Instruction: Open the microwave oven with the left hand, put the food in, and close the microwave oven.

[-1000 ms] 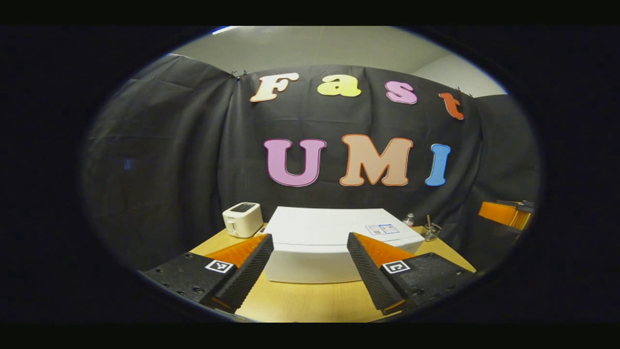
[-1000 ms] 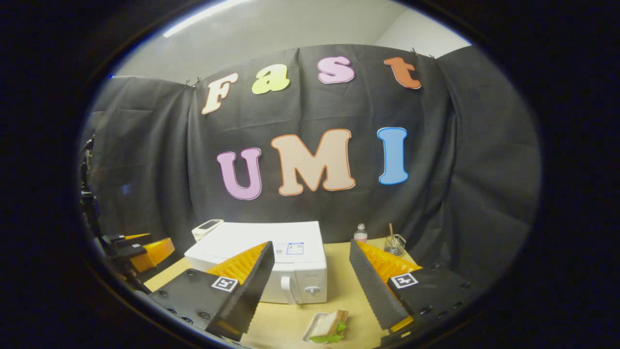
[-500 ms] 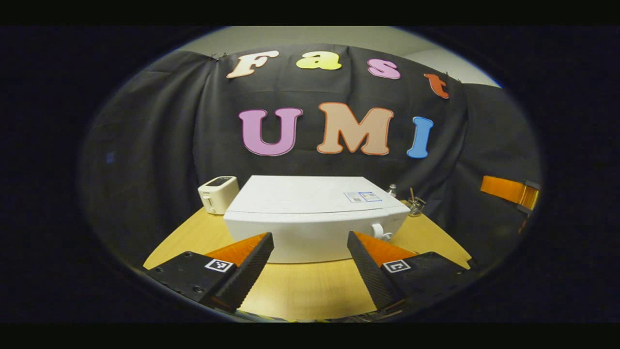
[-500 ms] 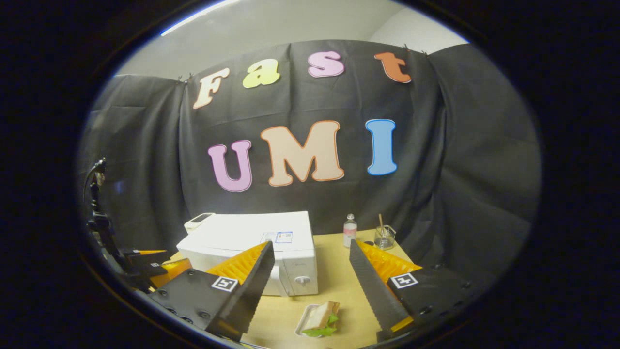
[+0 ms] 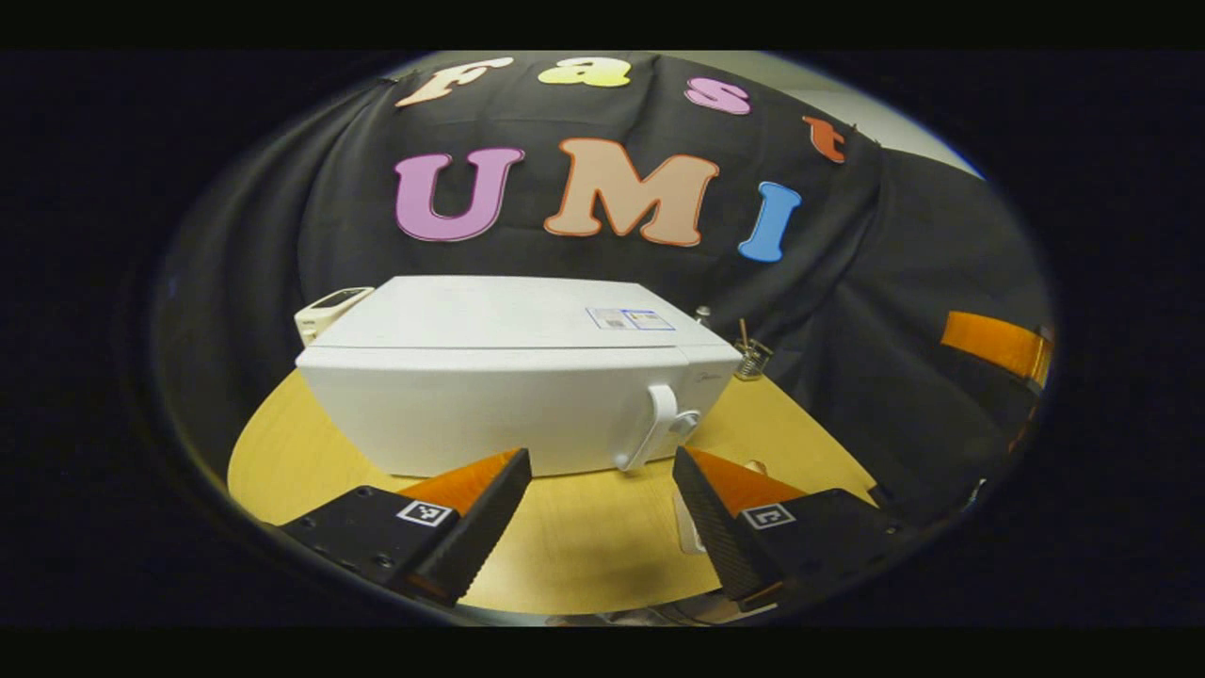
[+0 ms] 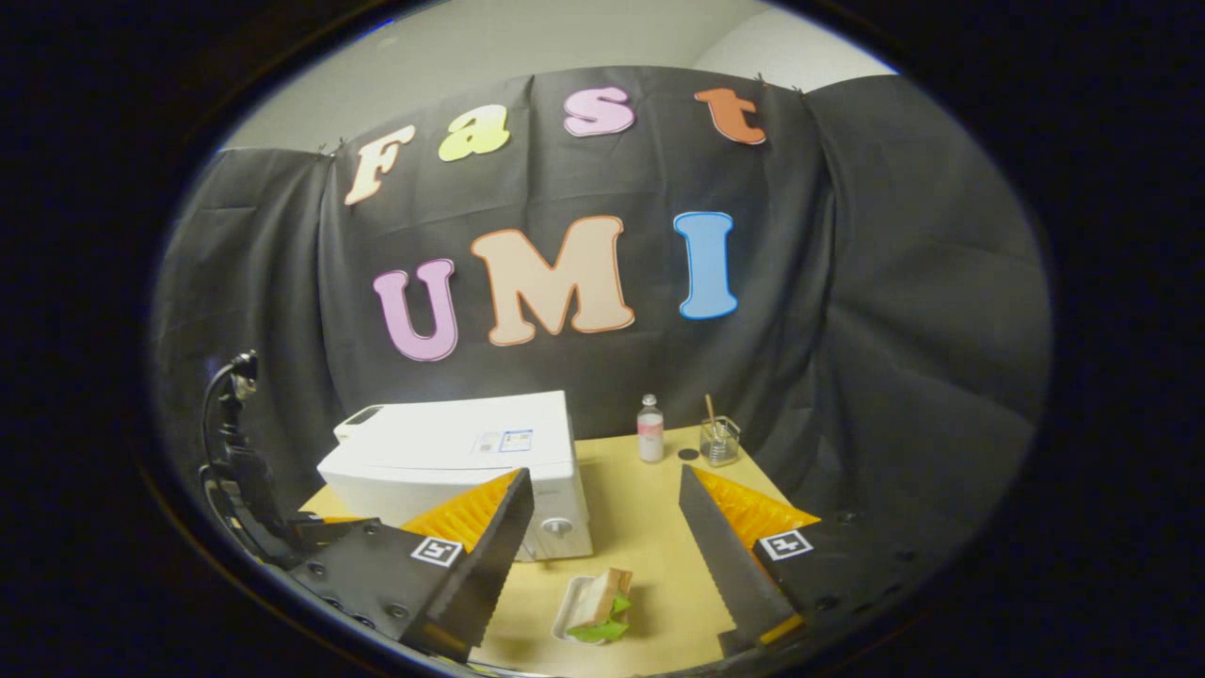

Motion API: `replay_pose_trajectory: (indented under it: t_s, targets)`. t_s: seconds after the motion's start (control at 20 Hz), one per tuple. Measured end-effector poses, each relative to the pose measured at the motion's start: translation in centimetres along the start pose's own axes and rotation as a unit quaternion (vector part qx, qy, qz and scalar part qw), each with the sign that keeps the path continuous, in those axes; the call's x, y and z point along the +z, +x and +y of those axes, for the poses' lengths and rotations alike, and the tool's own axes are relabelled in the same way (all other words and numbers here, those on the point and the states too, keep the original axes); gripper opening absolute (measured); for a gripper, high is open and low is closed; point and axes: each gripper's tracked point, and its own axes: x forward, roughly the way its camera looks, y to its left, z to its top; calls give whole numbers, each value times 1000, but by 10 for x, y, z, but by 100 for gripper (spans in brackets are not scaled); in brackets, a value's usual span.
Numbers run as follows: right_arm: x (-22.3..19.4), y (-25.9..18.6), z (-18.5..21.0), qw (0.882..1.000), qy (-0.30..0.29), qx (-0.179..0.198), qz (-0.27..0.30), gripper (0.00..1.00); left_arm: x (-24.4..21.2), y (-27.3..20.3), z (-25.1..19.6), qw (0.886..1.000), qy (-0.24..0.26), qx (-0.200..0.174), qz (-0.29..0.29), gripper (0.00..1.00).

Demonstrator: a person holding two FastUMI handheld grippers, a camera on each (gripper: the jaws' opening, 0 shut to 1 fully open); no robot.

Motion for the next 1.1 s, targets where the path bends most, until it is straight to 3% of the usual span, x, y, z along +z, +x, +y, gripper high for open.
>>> replay_pose_trajectory:
  t_s: [0.3,0.35,0.45,0.7,0.9,0.95,1.0,1.1]
  targets:
    - [2,4,-23,1000,8,-15,-3,92,-27,50,-25,999,1,-18,44,95]
    - [3,5,-27,1000,9,-17,-3,92,-31,59,-27,999,0,-18,50,89]
    - [3,7,-37,1000,8,-23,-1,92,-38,74,-31,998,-1,-17,62,96]
    - [4,14,-58,999,8,-34,7,92,-51,109,-36,996,-12,1,89,83]
    - [4,21,-76,999,5,-41,10,92,-60,129,-37,993,-35,19,110,83]
    - [5,22,-81,999,7,-44,10,92,-61,134,-35,992,-39,25,113,88]
    - [5,24,-84,999,11,-46,11,92,-63,134,-35,992,-42,28,118,79]
    - [3,26,-90,999,17,-47,14,92,-66,132,-31,990,-45,38,125,76]
